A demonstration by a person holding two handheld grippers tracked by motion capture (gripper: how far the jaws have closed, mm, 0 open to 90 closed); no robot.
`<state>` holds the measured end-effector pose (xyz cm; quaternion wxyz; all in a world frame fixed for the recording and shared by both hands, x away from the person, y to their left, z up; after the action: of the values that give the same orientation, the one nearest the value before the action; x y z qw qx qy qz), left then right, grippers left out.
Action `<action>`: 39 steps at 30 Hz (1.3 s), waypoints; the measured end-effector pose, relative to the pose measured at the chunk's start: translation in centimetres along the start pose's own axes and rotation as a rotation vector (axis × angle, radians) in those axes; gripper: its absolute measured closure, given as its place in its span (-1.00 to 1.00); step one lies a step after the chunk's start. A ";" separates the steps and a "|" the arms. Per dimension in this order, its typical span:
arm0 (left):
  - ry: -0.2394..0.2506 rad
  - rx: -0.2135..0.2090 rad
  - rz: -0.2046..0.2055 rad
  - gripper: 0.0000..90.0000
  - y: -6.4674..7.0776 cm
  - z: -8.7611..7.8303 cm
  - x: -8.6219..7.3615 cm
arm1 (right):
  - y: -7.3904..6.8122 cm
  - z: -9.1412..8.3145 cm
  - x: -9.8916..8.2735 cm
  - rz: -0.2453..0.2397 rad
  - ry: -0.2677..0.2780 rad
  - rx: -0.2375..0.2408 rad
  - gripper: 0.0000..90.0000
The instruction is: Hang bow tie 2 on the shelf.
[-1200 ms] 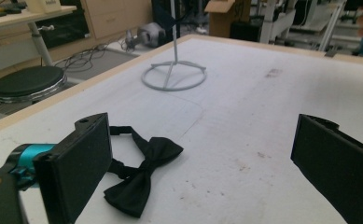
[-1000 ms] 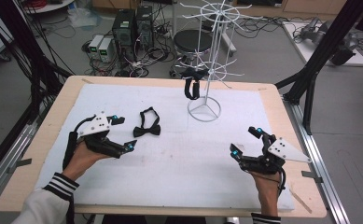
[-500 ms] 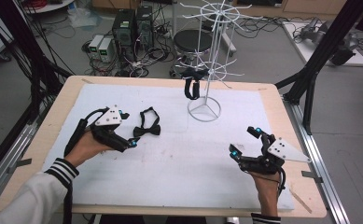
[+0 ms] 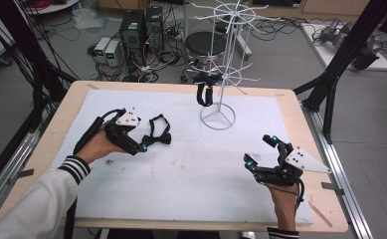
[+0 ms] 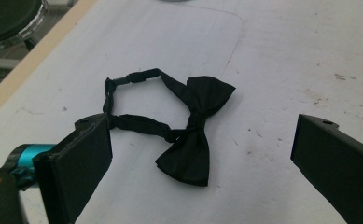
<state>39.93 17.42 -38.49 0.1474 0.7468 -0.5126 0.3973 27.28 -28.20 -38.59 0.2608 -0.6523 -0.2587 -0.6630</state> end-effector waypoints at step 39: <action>-0.271 -0.073 0.009 -0.34 -1.6 5.4 -1.4 | -0.1 0.0 0.0 0.018 0.020 0.013 -0.80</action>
<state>43.50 15.61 -42.72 0.1020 0.7853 -0.5453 0.2747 27.19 -28.09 -38.56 0.2734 -0.6464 -0.2544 -0.6654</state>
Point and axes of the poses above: each handheld gripper's, and its own axes: z roughly forward along the jaws, x roughly out of its top, y roughly to its right, the point moved 1 cm from there along z, roughly forward along the jaws, and after that the axes turned 3 degrees about y, right-handed, at the moved point
